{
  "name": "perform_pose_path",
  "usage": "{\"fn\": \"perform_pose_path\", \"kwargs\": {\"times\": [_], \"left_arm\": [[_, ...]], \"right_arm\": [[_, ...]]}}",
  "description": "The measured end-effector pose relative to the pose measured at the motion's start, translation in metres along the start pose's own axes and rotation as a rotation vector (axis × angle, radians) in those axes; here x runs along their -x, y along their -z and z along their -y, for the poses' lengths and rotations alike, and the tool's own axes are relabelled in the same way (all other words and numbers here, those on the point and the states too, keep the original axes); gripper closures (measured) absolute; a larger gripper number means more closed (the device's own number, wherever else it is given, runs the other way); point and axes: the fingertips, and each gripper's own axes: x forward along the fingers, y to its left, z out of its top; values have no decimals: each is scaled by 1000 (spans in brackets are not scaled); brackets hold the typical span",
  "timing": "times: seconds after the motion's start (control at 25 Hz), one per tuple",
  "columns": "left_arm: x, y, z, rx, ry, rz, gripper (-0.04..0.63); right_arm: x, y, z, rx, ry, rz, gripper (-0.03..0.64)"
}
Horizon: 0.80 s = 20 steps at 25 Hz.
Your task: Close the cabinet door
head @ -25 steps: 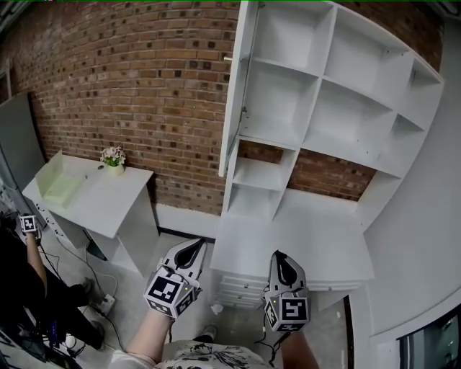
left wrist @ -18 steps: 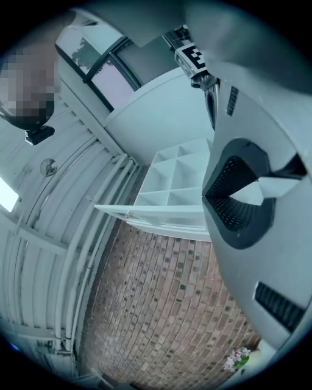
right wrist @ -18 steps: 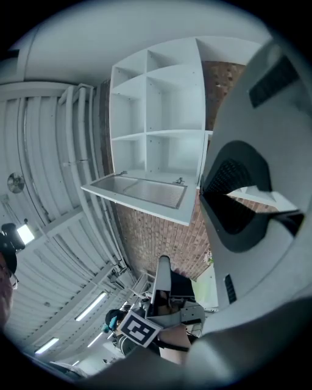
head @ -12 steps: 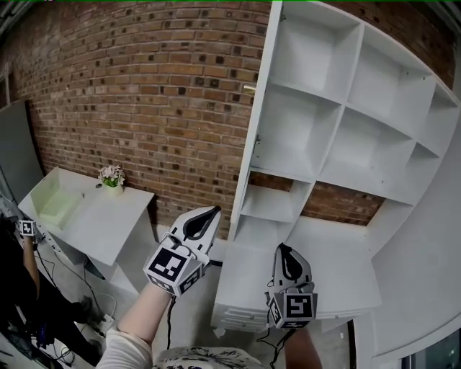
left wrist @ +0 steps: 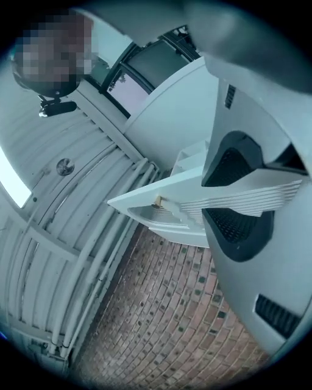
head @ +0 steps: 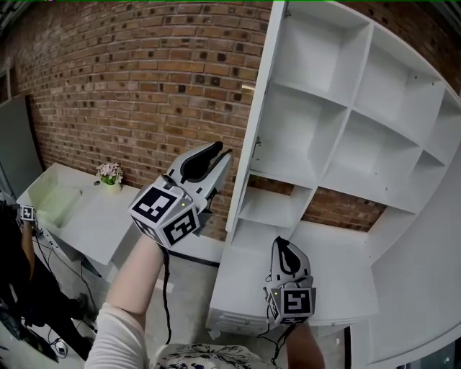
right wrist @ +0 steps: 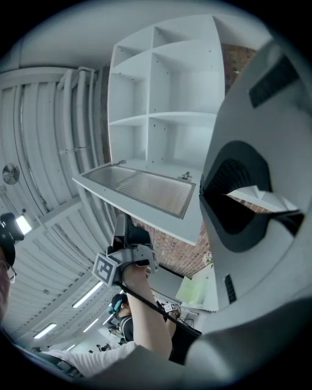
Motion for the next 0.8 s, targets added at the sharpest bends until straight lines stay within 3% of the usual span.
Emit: {"fn": "perform_pose_path", "kwargs": {"times": [0.12,0.28,0.52,0.64,0.8], "left_arm": [[-16,-20,-6,7,16,32,471],[-37,-59,-13,-43,14,86,471],[-65,-91,-11,-105,28,104,471],[-72,-94,-9,-73,77,94,465],[-79,-90,-1,34,210,85,476]], "right_arm": [[-4,6,2,41,14,-10,609],[-9,4,10,74,17,-3,609],[-13,4,24,65,26,11,609],[-11,4,30,62,36,13,609],[-7,11,35,32,50,12,609]]}}
